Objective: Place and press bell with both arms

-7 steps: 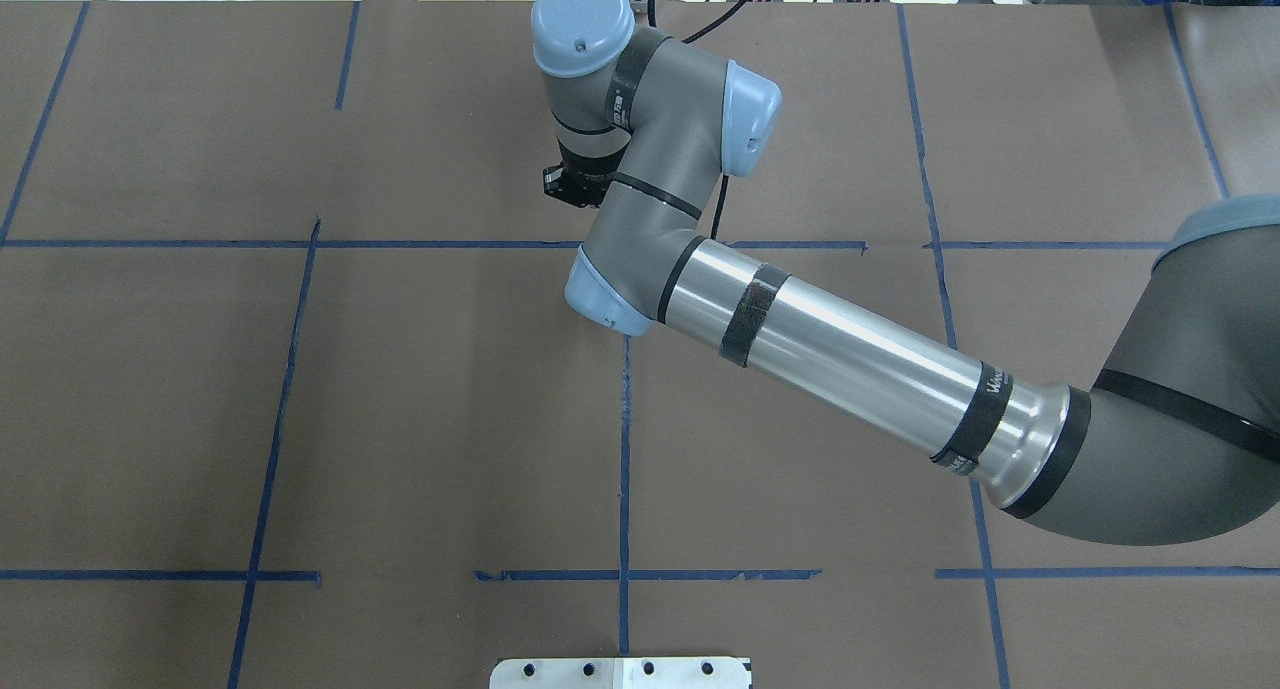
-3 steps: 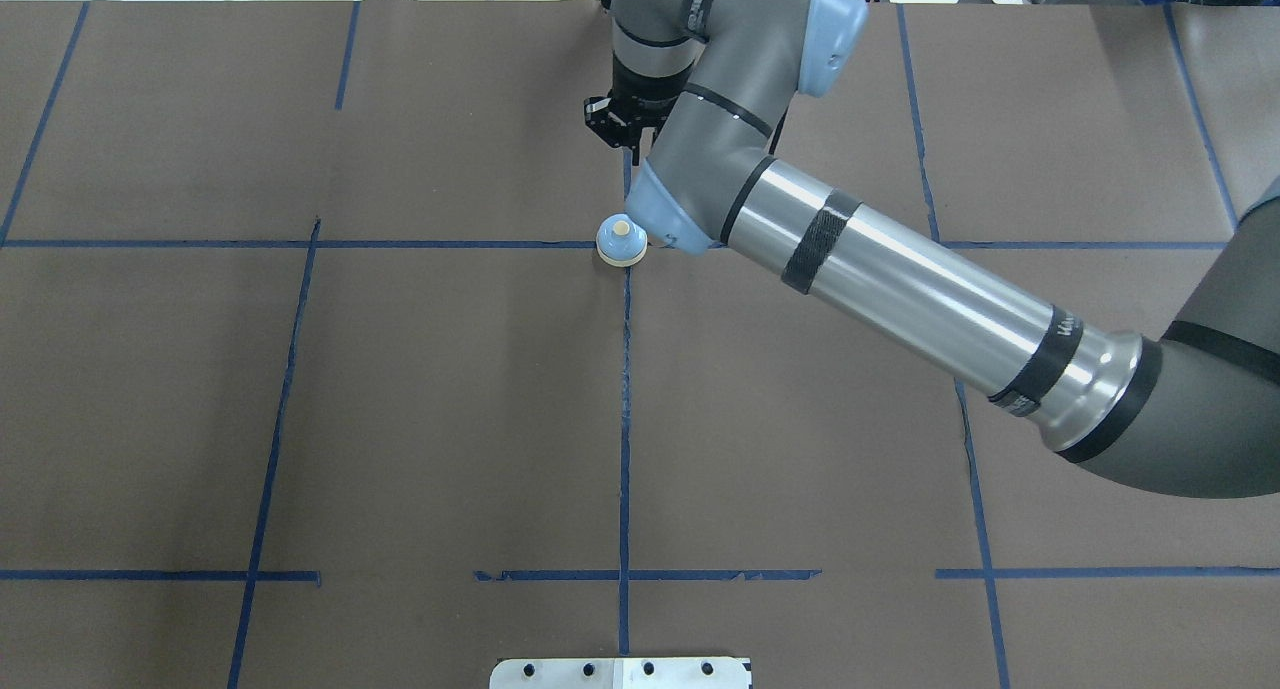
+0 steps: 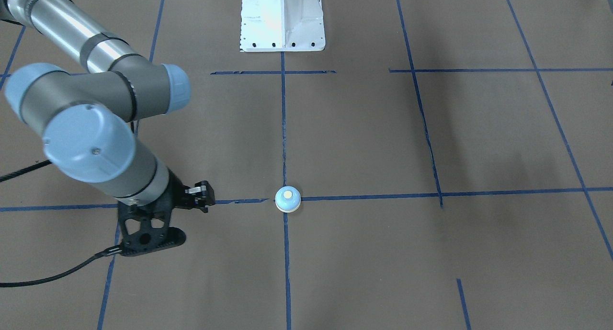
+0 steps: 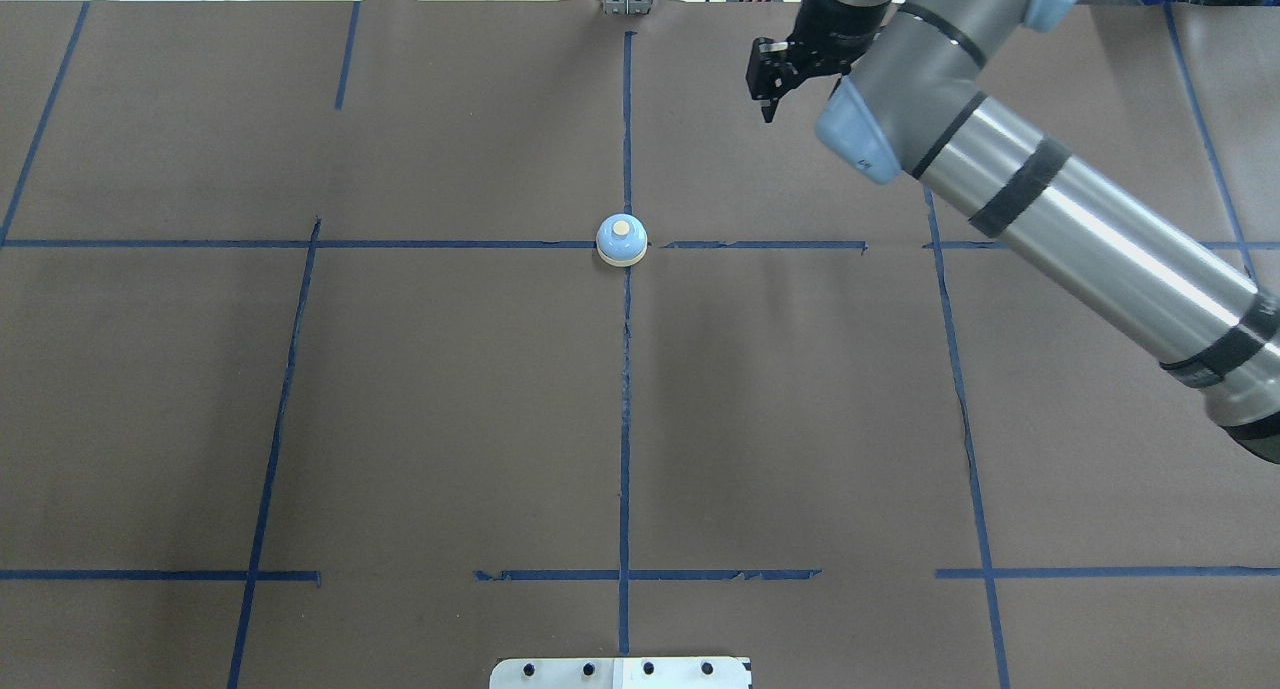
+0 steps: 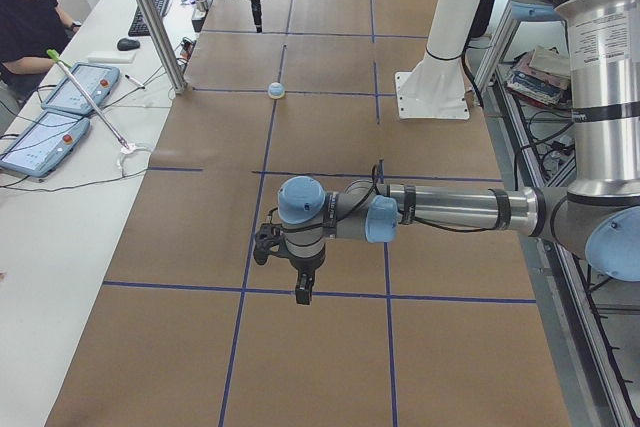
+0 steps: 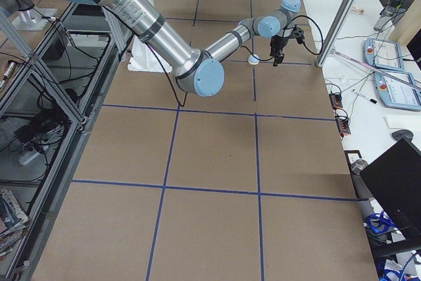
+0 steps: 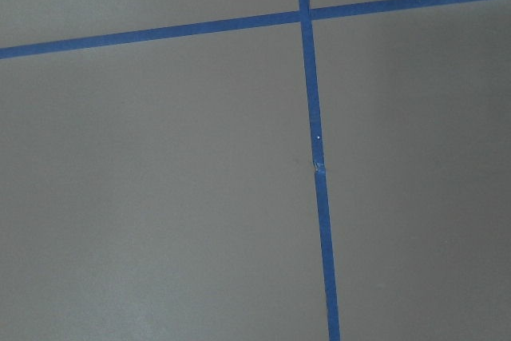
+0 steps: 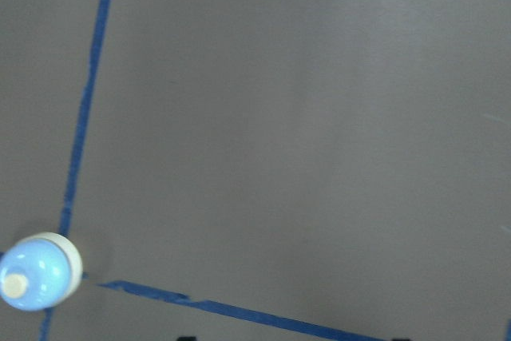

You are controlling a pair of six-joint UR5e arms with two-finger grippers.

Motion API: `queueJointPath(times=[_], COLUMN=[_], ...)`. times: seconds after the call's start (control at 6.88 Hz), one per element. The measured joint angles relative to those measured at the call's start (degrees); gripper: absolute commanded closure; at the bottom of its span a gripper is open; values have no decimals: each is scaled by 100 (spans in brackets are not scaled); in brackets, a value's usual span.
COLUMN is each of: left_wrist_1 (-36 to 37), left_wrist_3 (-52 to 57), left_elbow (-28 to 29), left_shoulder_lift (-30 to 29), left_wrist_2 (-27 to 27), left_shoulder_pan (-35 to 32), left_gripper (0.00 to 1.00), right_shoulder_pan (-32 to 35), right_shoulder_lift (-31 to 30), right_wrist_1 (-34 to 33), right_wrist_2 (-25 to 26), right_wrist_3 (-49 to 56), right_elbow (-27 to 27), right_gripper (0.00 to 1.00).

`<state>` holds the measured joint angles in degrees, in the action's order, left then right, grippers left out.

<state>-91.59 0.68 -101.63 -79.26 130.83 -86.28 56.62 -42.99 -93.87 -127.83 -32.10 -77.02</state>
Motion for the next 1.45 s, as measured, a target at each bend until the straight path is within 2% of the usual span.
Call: queueJointPath(times=[0.29, 0.58, 0.73, 1.02, 1.45], left_wrist_1=[10, -31, -74, -84, -72], left_wrist_3=[-6, 19, 33, 28, 26], left_elbow=[28, 94, 103, 82, 77], left_shoulder_lift=[4, 101, 240, 350, 416], left_wrist_2=[313, 849, 906, 917, 796], left_shoulder_pan=[1, -23, -61, -192, -256], left_gripper=[0, 0, 0, 0, 0], right_shoulder_pan=[600, 1145, 1528, 2383, 3120], right_shoulder_lift=[-1148, -2590, -3256, -4407, -5446], right_wrist_1=[-587, -719, -730, -705, -678], right_wrist_2=[-46, -57, -122, -468, -561], right_wrist_3=[1351, 2435, 3082, 4105, 4283], right_elbow=[-1182, -2286, -2599, -2779, -2775], right_gripper=[0, 0, 0, 0, 0])
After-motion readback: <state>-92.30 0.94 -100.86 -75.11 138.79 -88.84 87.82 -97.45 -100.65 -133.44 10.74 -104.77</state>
